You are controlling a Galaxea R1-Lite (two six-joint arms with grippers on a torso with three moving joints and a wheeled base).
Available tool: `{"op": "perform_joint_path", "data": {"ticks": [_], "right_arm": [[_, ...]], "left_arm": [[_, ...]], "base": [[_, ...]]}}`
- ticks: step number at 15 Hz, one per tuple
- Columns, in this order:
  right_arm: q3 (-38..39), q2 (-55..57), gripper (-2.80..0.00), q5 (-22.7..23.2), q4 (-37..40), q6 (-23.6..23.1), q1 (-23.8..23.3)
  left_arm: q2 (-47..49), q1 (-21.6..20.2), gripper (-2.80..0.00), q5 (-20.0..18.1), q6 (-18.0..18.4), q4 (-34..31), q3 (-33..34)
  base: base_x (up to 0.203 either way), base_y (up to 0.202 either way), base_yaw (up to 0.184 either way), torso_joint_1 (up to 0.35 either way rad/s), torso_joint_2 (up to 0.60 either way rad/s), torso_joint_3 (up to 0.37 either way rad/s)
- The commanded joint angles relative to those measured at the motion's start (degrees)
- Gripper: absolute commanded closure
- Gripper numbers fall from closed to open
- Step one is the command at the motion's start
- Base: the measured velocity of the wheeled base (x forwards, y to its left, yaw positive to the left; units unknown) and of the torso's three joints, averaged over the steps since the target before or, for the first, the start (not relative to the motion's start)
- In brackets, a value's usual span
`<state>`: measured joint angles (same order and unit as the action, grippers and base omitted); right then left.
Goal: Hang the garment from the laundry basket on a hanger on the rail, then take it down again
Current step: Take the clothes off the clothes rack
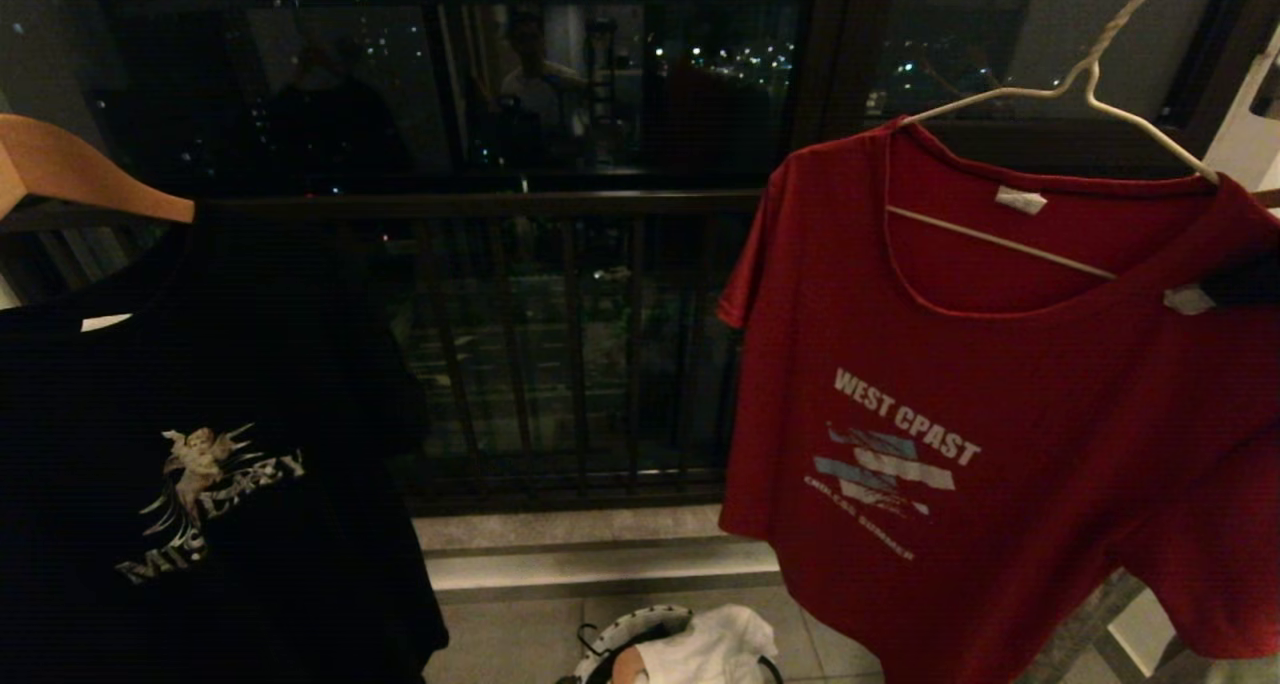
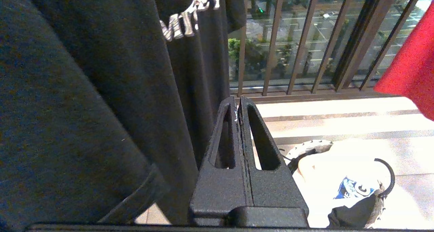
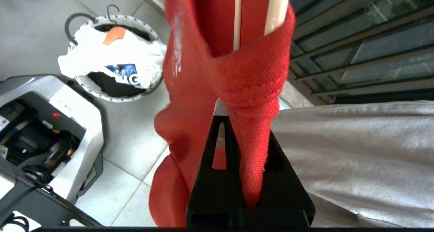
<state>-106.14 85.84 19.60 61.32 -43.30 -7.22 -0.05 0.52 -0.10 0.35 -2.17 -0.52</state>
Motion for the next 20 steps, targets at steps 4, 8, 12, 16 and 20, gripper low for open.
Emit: {"op": "perform_joint_path", "data": {"ticks": [4,8,12,16,20], "right_arm": [[1.0,-3.1,0.0,0.7,0.4,-0.2,0.0],[2.6,-4.5,0.0,1.8,0.3,-0.2,0.0],[3.5,-5.6,0.0,1.8,0.3,-0.2,0.0],[4.7,-6.7,0.0,1.8,0.1,-0.3,0.0],[5.1,-7.9,0.0,1.8,0.1,-0.2,-0.1]], "left_arm": [[-0.1,0.0,0.0,0.0,0.0,0.0,0.0],[-0.1,0.0,0.0,0.0,0.0,0.0,0.0],[0.0,0.0,0.0,0.0,0.0,0.0,0.0],[0.0,0.0,0.0,0.0,0.0,0.0,0.0],[-0.1,0.0,0.0,0.0,0.0,0.0,0.0]], "base": [[0.0,0.0,0.0,0.0,0.0,0.0],[0.0,0.0,0.0,0.0,0.0,0.0],[0.0,0.0,0.0,0.0,0.0,0.0],[0.0,0.0,0.0,0.0,0.0,0.0],[0.0,0.0,0.0,0.0,0.0,0.0]]}}
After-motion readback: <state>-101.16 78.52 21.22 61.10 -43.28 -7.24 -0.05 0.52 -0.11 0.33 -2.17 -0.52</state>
